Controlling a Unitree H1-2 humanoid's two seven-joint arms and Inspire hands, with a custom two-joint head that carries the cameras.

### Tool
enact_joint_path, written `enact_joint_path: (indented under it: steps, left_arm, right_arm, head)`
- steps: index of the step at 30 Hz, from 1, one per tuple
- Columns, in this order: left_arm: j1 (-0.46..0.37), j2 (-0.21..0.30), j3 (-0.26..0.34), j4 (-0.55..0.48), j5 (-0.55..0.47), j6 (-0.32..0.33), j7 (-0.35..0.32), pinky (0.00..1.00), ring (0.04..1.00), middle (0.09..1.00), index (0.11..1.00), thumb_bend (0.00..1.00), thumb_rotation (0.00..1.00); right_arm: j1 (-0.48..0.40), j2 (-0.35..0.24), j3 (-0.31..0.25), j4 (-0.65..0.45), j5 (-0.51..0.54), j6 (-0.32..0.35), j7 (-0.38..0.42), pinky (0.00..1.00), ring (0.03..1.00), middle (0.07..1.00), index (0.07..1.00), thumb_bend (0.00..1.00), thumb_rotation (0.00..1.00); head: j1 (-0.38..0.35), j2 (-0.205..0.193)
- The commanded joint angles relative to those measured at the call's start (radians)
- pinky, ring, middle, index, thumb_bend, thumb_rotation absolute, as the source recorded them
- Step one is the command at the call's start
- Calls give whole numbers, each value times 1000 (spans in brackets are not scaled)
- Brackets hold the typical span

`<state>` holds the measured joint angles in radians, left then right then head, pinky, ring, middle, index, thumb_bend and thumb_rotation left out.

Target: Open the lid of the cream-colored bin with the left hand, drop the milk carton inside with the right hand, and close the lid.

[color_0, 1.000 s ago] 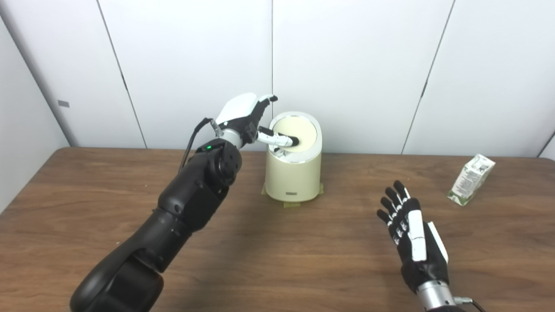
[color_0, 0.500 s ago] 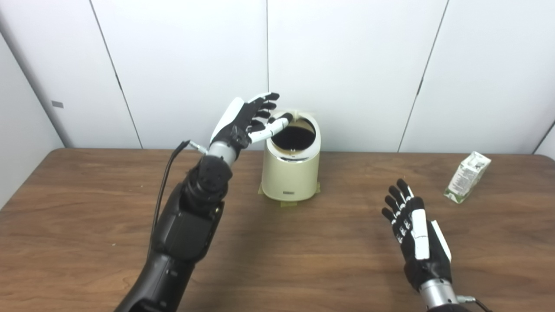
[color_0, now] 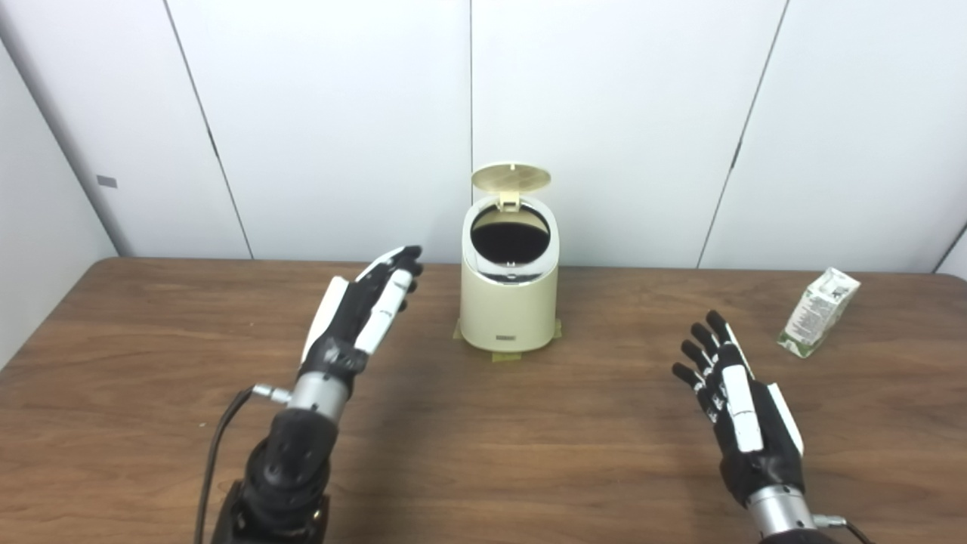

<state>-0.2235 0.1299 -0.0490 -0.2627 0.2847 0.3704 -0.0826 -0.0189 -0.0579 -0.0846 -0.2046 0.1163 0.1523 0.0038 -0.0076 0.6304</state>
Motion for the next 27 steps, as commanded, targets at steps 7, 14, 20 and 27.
enact_joint_path:
  steps: [7, 14, 20, 27]
  left_arm:
    - [104, 13, 38, -97, -31, -43, 16, 889, 859, 863, 899, 412, 1000]
    - [150, -5, 76, -92, -105, -48, 18, 862, 874, 885, 911, 355, 1000]
    - [161, 2, 89, -91, -145, -49, 10, 877, 889, 895, 928, 390, 1000]
    - [156, 28, 93, -84, -163, -51, 3, 892, 904, 916, 952, 392, 989]
  right_arm:
    - [-23, -16, -67, -79, 5, -3, -36, 751, 873, 925, 916, 643, 541]
    - [-16, -40, -140, -186, 3, 100, -86, 732, 813, 872, 865, 749, 281]
    - [-3, -96, -227, -204, -30, 136, -124, 679, 815, 862, 841, 767, 164]
    - [-5, -163, -297, -180, -87, 152, -165, 670, 801, 856, 829, 805, 190]
  head:
    - [-85, 18]
    - [-170, 26]
    - [-264, 10]
    - [-344, -1]
